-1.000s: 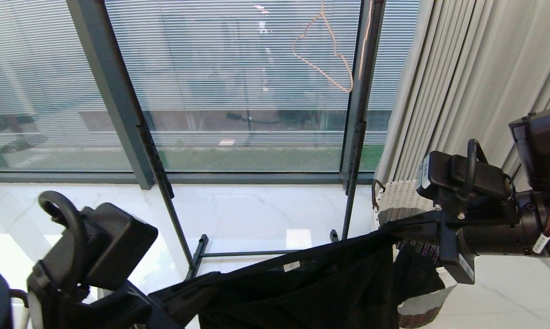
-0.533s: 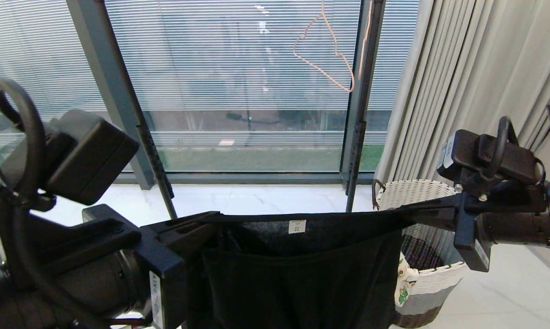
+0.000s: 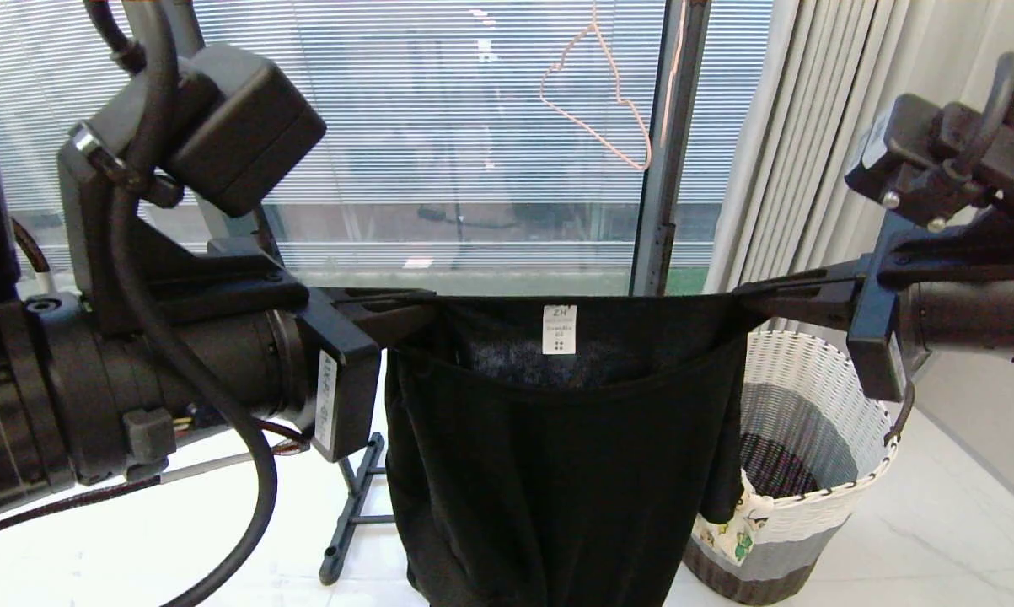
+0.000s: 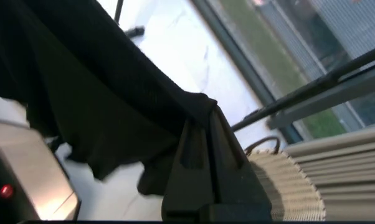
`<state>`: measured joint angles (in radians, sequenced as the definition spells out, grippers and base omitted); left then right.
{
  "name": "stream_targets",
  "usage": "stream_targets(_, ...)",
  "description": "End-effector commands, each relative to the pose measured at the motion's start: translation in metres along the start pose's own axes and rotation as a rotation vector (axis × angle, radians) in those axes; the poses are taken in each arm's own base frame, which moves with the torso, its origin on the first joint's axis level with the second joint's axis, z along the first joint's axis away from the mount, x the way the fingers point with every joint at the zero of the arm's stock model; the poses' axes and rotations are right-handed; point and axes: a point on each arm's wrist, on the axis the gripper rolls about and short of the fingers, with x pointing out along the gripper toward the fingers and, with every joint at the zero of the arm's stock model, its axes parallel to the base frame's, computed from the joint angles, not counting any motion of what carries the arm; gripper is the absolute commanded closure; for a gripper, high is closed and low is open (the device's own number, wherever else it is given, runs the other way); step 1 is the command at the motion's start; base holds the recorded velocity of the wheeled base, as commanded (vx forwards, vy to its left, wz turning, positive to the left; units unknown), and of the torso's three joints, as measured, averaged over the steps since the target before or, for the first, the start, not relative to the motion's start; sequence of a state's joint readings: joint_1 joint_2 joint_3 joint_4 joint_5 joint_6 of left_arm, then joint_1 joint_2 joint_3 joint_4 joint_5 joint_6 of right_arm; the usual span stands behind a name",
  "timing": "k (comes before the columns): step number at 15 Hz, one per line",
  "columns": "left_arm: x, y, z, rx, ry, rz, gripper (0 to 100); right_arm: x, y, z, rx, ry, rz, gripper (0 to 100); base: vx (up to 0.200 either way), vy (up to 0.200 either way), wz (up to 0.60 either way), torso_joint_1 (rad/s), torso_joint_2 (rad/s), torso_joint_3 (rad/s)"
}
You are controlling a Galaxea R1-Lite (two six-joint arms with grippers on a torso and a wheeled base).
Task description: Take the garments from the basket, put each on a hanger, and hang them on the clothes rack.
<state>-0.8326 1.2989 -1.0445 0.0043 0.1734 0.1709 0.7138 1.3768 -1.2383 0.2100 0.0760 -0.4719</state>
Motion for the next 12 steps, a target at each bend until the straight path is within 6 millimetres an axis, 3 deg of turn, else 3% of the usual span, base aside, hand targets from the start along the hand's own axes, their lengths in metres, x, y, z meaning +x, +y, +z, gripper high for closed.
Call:
stream_targets(1,0.003,0.002,0.006,-0.003,-0.012,0.008,100,0.003,-0.005,0.009,-0.002,-0.021,-0.01,100,0.0,0.0,0.0,0.0,0.0,0.0)
stream_targets(5,0.003,0.002,0.007,0.028,-0.012,0.005,100,-0.027,-0.002,0.009,-0.001,0.01,0.016,100,0.0,0.0,0.0,0.0,0.0,0.0)
stream_targets(6,0.006,0.003,0.016,0.059,-0.044,-0.021,100,-0.047,0.006,0.003,-0.003,0.027,0.063,100,0.0,0.0,0.0,0.0,0.0,0.0)
stream_targets(8,0.009,0.003,0.036,0.063,-0.123,-0.12,100,-0.068,0.021,-0.004,-0.021,0.006,0.141,100,0.0,0.0,0.0,0.0,0.0,0.0)
stream_targets(12,0.023,0.003,0.054,0.064,-0.165,-0.155,100,-0.07,0.039,-0.004,-0.065,-0.014,0.226,100,0.0,0.0,0.0,0.0,0.0,0.0)
